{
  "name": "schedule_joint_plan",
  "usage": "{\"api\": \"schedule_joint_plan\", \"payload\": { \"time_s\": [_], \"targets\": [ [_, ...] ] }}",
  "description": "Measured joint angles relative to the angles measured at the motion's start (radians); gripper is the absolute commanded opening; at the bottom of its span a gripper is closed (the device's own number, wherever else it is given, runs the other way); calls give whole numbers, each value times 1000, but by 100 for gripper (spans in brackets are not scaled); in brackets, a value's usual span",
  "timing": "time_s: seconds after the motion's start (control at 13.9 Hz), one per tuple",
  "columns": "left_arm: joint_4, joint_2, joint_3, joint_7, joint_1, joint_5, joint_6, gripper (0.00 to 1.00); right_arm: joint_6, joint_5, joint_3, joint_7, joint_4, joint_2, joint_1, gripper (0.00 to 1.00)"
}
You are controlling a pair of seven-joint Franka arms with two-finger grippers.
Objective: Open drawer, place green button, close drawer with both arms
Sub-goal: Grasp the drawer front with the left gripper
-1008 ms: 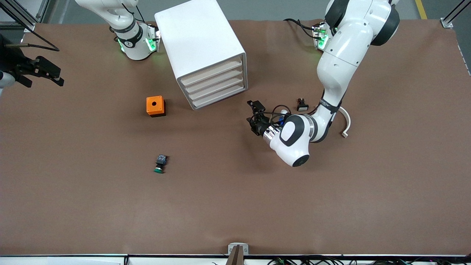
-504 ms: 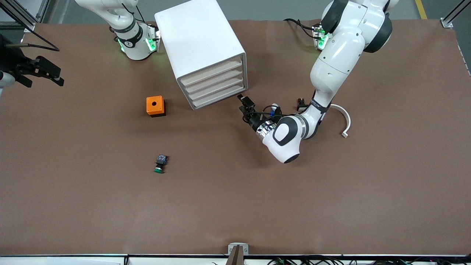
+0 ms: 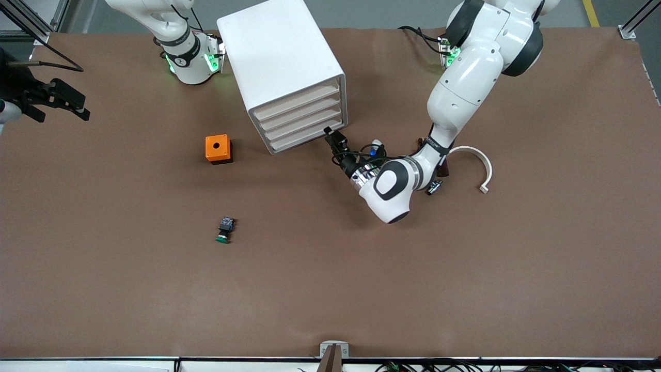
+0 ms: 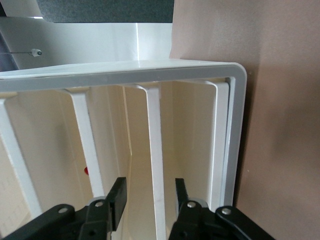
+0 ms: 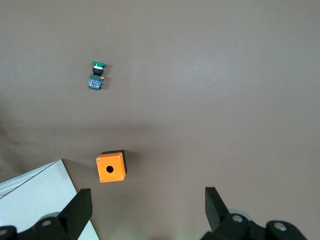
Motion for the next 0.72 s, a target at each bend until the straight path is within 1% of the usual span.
{"api": "schedule_joint_plan", "payload": {
  "time_s": [0.5,0.72],
  "targets": [
    [0,18,-1,0,-67,-11,-3,45,-1,0,0,0,0,0,0,100],
    [0,25,-1,-1,-105,-11,-10,30,-2,0,0,0,0,0,0,100]
  ]
}}
